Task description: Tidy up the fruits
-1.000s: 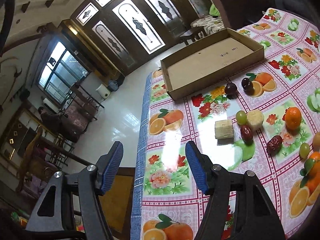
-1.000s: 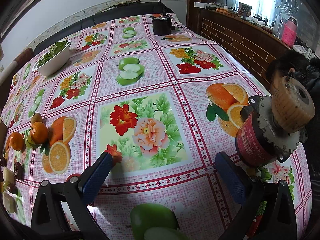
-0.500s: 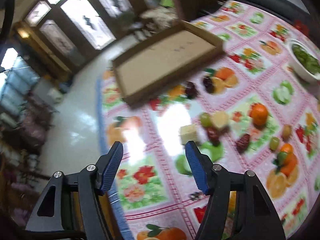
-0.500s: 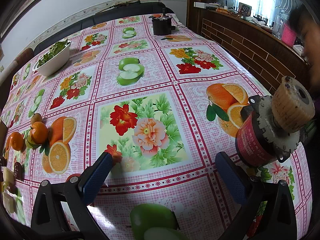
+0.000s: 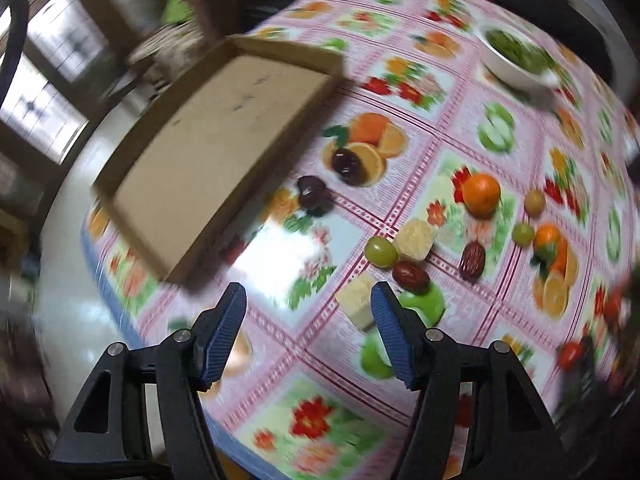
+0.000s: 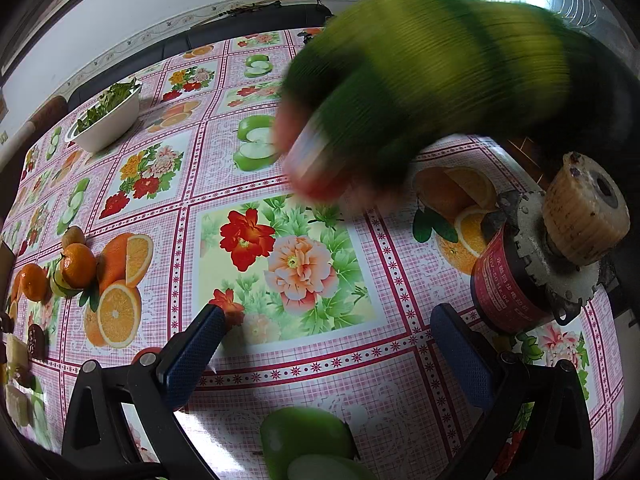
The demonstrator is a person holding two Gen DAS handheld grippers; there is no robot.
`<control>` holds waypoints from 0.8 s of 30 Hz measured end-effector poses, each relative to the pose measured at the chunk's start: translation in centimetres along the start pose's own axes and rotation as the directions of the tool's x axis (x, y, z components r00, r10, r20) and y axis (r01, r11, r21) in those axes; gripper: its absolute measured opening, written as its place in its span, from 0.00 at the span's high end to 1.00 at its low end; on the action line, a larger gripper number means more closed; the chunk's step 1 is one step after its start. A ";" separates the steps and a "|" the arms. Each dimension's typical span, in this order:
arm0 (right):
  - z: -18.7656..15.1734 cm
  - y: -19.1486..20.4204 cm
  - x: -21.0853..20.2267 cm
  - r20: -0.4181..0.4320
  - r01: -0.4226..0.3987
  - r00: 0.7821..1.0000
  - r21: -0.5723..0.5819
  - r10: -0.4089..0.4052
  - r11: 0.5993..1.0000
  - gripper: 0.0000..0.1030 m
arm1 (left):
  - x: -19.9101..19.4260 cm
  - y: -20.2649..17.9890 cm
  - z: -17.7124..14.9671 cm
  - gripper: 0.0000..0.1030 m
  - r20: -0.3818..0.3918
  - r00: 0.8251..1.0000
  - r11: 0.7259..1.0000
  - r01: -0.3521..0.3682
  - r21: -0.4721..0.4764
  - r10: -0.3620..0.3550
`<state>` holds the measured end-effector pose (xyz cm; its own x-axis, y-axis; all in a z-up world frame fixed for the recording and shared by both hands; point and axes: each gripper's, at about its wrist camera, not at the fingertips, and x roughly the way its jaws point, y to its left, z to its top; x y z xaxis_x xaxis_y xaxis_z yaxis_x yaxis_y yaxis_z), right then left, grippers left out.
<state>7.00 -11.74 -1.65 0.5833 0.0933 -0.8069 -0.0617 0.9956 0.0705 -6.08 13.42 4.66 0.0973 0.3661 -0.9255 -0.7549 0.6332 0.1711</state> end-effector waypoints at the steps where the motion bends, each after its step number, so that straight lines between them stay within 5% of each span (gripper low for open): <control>1: 0.0 0.0 0.0 -0.001 0.000 1.000 0.000 0.000 1.000 0.00 | 0.6 -0.2 0.1 0.38 0.001 1.000 0.998 0.020 0.062 -0.020; 5: 0.0 0.1 0.0 -0.001 -0.002 1.000 0.000 0.002 1.000 0.00 | 2.3 -0.6 -0.2 0.38 -0.001 0.990 0.958 0.136 0.252 -0.141; 10: 0.1 0.2 -0.1 0.000 -0.002 1.000 0.000 0.002 1.000 0.00 | 3.9 1.0 -0.2 0.38 0.017 0.960 0.930 0.268 0.252 -0.281; 16: 0.1 0.2 -0.1 0.002 -0.003 1.000 0.001 0.003 1.000 0.00 | 4.8 2.5 -0.6 0.37 0.182 0.902 0.904 0.340 0.258 -0.391; 20: -0.1 0.0 0.0 0.004 -0.003 1.000 0.004 0.003 1.000 0.00 | 5.4 2.3 -1.2 0.37 0.212 0.861 0.874 0.402 0.275 -0.463; 24: 0.3 0.3 -0.6 -0.077 -0.089 0.993 -0.052 0.085 0.995 0.04 | 2.8 3.9 -2.2 0.37 0.274 0.784 0.824 0.478 0.305 -0.557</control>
<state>6.88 -11.49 -0.95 0.5122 0.1767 -0.8405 -0.1556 0.9815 0.1116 -10.14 15.45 1.98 0.6743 0.1216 -0.7283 -0.3773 0.9046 -0.1982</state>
